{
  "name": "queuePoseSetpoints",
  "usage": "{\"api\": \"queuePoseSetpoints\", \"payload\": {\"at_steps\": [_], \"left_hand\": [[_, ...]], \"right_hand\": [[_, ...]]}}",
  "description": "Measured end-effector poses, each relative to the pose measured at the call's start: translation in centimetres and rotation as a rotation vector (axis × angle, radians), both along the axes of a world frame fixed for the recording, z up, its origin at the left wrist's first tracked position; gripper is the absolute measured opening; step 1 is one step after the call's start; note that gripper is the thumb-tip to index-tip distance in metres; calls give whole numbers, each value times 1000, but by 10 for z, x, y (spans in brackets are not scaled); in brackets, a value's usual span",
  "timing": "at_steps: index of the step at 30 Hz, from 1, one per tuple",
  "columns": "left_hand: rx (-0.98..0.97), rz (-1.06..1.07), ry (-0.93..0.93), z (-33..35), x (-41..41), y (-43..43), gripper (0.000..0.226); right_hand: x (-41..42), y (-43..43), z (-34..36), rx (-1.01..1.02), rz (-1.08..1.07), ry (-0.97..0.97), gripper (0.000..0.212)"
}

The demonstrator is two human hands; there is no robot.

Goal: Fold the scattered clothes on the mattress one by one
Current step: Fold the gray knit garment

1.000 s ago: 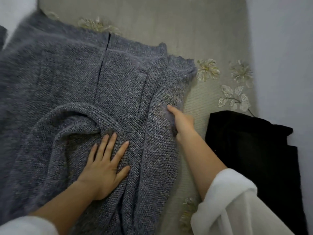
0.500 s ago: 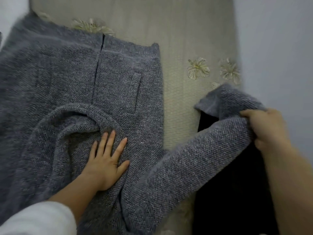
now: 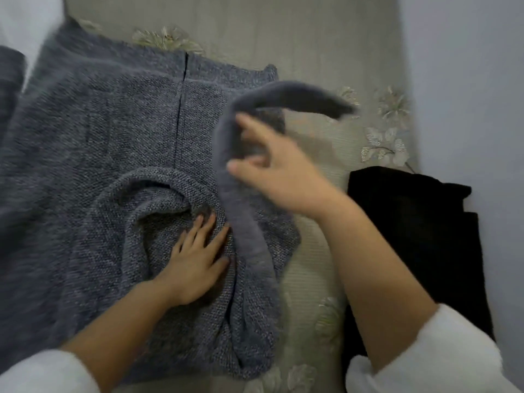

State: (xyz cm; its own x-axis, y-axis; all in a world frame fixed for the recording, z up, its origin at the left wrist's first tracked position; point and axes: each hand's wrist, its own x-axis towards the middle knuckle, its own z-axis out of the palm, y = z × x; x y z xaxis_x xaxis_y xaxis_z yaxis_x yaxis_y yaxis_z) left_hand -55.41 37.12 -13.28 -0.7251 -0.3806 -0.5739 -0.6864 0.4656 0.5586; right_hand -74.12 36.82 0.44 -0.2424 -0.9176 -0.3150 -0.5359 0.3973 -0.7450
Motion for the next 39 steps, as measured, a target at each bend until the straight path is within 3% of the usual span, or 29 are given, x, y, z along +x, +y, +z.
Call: {"api": "queuePoseSetpoints", "payload": {"at_steps": [1, 3, 6, 9, 11, 14, 18, 20, 23, 25, 28, 31, 33, 34, 37, 39], "left_hand": [[69, 127, 136, 3, 6, -2, 55], [188, 453, 294, 13, 19, -6, 37], [147, 717, 259, 19, 31, -10, 31], [297, 841, 285, 25, 18, -17, 23], [446, 876, 251, 29, 2, -18, 31], [427, 764, 149, 34, -15, -17, 48], [711, 1058, 218, 37, -14, -16, 10], [729, 1148, 193, 37, 0, -10, 11], [738, 1060, 71, 37, 25, 8, 15], [756, 906, -4, 41, 32, 24, 23], [618, 692, -8, 51, 30, 44, 38], [482, 505, -39, 53, 26, 55, 42], [430, 396, -75, 50, 23, 63, 34], [465, 358, -82, 49, 23, 66, 31], [815, 344, -162, 49, 22, 69, 30], [906, 310, -229, 47, 24, 70, 26]], "right_hand": [[7, 6, -13, 103, 46, -74, 66], [11, 30, -40, 216, -1, 22, 53], [12, 69, -68, 287, -195, 95, 31], [25, 94, -78, 377, -163, 14, 15], [41, 104, -81, 432, -107, -37, 25], [64, 119, -81, 573, 51, -29, 39], [88, 142, -77, 686, 338, -92, 46], [83, 151, -73, 694, 340, -209, 43], [56, 158, -76, 649, 139, -285, 22], [31, 157, -90, 503, -198, -199, 14], [-3, 146, -110, 246, -632, -97, 12], [-10, 130, -120, 290, -667, -289, 39], [-11, 119, -114, 334, -619, -266, 17], [-13, 115, -111, 313, -631, -214, 10], [-27, 120, -104, 264, -784, -117, 19], [-26, 125, -102, 336, -740, -71, 23]]}}
